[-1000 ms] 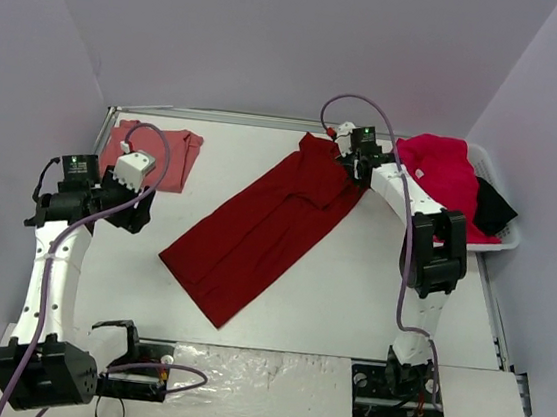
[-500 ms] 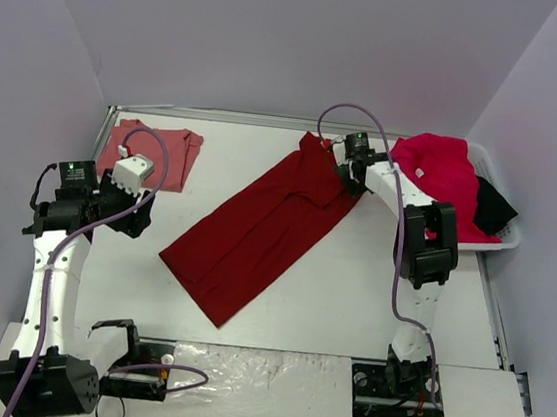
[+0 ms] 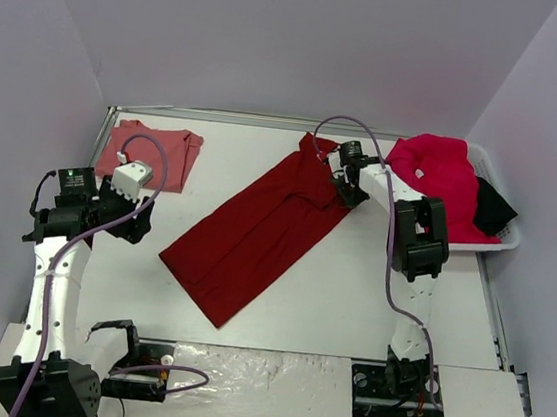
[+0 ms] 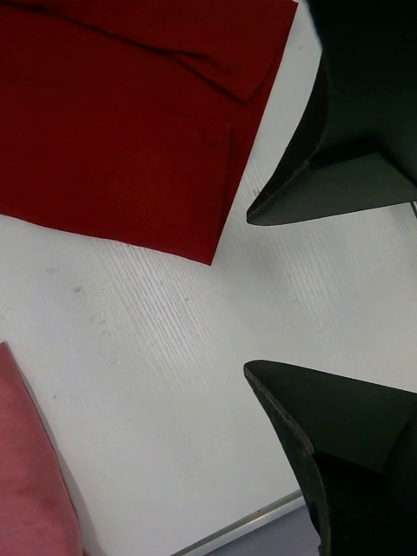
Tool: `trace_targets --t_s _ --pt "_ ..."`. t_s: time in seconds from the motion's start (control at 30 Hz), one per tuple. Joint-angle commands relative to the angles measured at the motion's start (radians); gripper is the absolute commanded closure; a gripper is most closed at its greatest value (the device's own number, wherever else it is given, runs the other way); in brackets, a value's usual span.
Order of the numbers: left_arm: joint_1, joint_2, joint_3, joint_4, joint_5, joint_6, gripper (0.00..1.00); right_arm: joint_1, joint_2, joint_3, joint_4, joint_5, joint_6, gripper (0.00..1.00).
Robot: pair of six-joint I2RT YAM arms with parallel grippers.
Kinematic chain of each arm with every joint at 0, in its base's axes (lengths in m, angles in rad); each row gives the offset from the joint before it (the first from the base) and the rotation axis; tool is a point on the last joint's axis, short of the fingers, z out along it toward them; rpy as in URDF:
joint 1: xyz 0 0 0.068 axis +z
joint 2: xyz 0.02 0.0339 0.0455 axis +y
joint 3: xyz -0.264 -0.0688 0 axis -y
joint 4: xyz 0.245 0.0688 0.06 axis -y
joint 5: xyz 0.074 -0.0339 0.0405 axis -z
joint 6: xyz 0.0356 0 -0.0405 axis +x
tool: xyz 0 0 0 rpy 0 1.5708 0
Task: Fold and stack the t-shirts
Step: Rotate the tshirt 90 degrees
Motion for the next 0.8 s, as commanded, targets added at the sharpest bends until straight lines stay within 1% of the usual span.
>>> trace_targets --t_s 0.0,0.17,0.27,0.3,0.37,0.4,0.43,0.47,0.57,0.6,0.67,0.77 --pt "0.013 -0.022 0.005 0.014 0.027 -0.003 0.38 -0.004 0.065 0.054 -0.040 0.019 -0.002 1.00" --pt "0.014 -0.007 0.016 0.006 0.029 -0.003 0.37 -0.005 0.155 0.163 -0.077 -0.008 -0.014 1.00" --pt "0.014 0.006 0.019 0.006 0.023 0.002 0.37 -0.001 0.216 0.264 -0.104 -0.005 -0.027 1.00" --pt "0.014 0.012 0.019 0.005 0.023 0.002 0.37 0.001 0.236 0.335 -0.126 -0.007 -0.034 1.00" --pt "0.014 0.019 0.020 0.008 0.017 0.002 0.37 0.009 0.301 0.424 -0.158 -0.008 -0.041 1.00" --pt "0.014 0.029 0.022 0.008 0.011 0.000 0.37 0.016 0.328 0.526 -0.169 -0.014 -0.048 1.00" --pt "0.014 0.033 0.028 0.006 0.008 0.000 0.37 0.022 0.374 0.579 -0.175 -0.017 -0.053 1.00" --pt "0.016 0.041 0.030 0.006 0.003 -0.001 0.37 0.027 0.394 0.673 -0.181 -0.024 -0.060 1.00" --pt "0.019 0.049 0.028 0.005 -0.005 0.000 0.37 0.059 0.463 0.786 -0.175 -0.100 -0.105 1.00" --pt "0.022 0.052 0.025 0.006 -0.011 0.000 0.37 0.076 0.502 0.859 -0.175 -0.128 -0.125 1.00" --pt "0.025 0.062 0.022 0.006 -0.018 0.000 0.37 0.097 0.529 0.906 -0.144 -0.126 -0.152 1.00" --pt "0.032 0.076 0.020 0.008 -0.025 0.000 0.37 0.124 0.546 0.898 -0.049 -0.117 -0.194 1.00"
